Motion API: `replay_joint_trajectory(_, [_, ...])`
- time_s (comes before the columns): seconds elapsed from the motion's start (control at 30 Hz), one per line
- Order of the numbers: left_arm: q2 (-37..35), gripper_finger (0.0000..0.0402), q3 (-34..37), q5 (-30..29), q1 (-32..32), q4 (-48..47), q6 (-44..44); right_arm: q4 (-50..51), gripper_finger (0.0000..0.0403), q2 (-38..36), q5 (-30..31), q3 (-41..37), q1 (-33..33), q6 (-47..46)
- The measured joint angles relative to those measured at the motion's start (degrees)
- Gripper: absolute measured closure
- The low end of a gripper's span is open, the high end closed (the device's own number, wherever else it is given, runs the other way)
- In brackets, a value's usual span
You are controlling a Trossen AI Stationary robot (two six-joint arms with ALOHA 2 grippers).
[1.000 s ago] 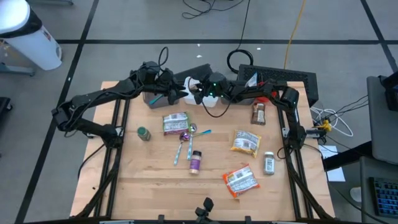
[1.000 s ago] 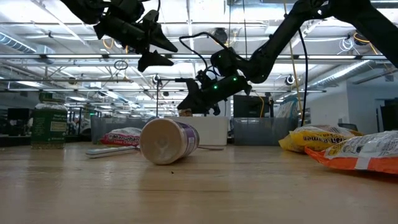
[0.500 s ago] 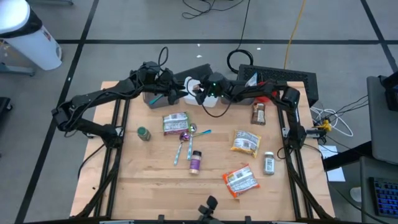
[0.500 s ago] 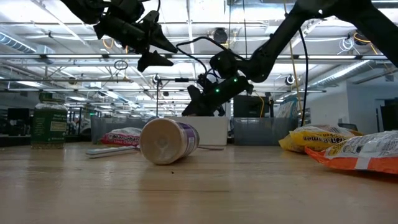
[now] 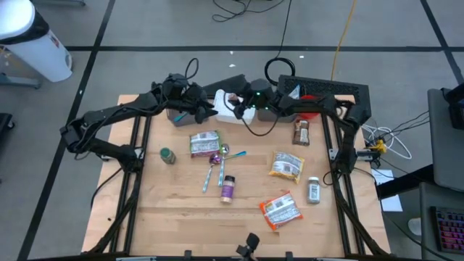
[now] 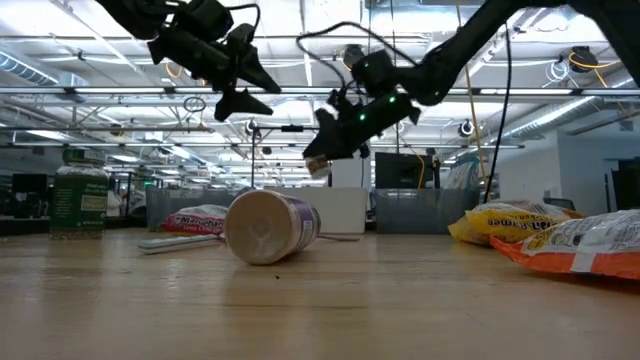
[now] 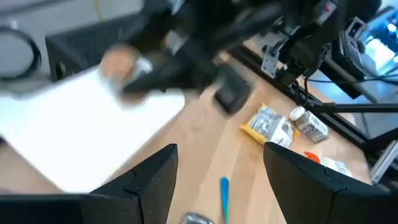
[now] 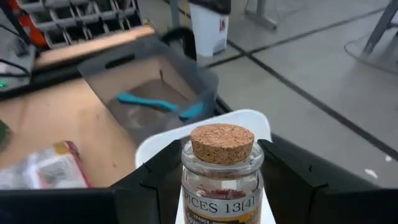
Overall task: Pick & Place Food Item
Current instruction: Put the brown seasoning bottle into the white bin
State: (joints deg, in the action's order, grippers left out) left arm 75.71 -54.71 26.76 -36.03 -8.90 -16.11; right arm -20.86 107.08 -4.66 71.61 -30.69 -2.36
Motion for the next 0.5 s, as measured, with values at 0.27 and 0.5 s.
replay_joint_trajectory(0.27, [3.6,0.0158,6.3,-0.5,-2.6,9.3,-24.3,-11.6,0.0233,-10.5,-0.3,-9.8,1.2,-6.0])
replay_joint_trajectory(0.5, [12.2,0.0158,6.2,7.5,-2.8,26.9,-39.1,-14.9,0.0233,-13.3,-1.5,-11.7,5.2,-7.9])
